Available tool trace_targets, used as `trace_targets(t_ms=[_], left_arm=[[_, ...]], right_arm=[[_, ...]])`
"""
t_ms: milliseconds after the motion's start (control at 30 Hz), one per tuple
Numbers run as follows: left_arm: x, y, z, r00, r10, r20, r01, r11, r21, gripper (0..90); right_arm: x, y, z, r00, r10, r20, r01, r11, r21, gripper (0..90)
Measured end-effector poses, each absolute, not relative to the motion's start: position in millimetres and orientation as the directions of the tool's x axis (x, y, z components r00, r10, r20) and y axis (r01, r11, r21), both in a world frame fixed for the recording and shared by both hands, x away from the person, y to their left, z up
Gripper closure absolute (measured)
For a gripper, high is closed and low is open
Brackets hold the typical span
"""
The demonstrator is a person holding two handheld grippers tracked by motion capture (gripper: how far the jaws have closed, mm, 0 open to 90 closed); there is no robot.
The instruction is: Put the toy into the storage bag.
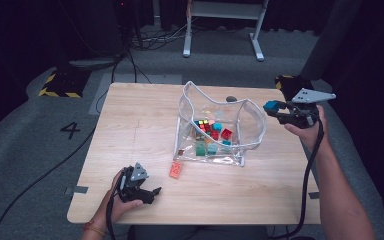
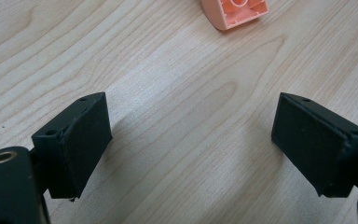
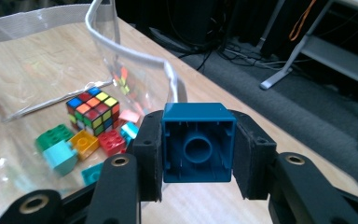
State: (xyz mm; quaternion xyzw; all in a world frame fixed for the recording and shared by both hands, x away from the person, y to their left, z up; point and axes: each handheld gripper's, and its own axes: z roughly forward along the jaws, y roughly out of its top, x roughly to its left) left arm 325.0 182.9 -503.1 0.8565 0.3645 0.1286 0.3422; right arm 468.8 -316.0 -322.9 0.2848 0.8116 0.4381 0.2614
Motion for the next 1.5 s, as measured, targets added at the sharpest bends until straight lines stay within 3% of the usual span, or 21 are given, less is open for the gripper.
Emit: trace_targets(t_ms=[733, 900, 1500], left_arm=[[325.2, 182.8, -503.1, 0.699, 0.714, -0.029, 0.539, -0.501, 0.677, 11.7], [325.3, 182.8, -503.1, 0.700, 0.714, -0.029, 0.539, -0.501, 0.677, 11.7], [325.3, 183.0, -503.0, 0.701, 0.713, -0.026, 0.538, -0.505, 0.675, 11.7]], right_arm=[[478.9, -239.8, -305.2, -0.836, 0.526, -0.157, 0.157, 0.504, 0.850, 58.9], [481.0, -222.3, -303.9, -0.889, 0.418, -0.189, 0.100, 0.578, 0.810, 58.9], [501.1, -163.8, -319.8, -0.931, 0.303, -0.205, 0.093, 0.737, 0.669, 58.8]])
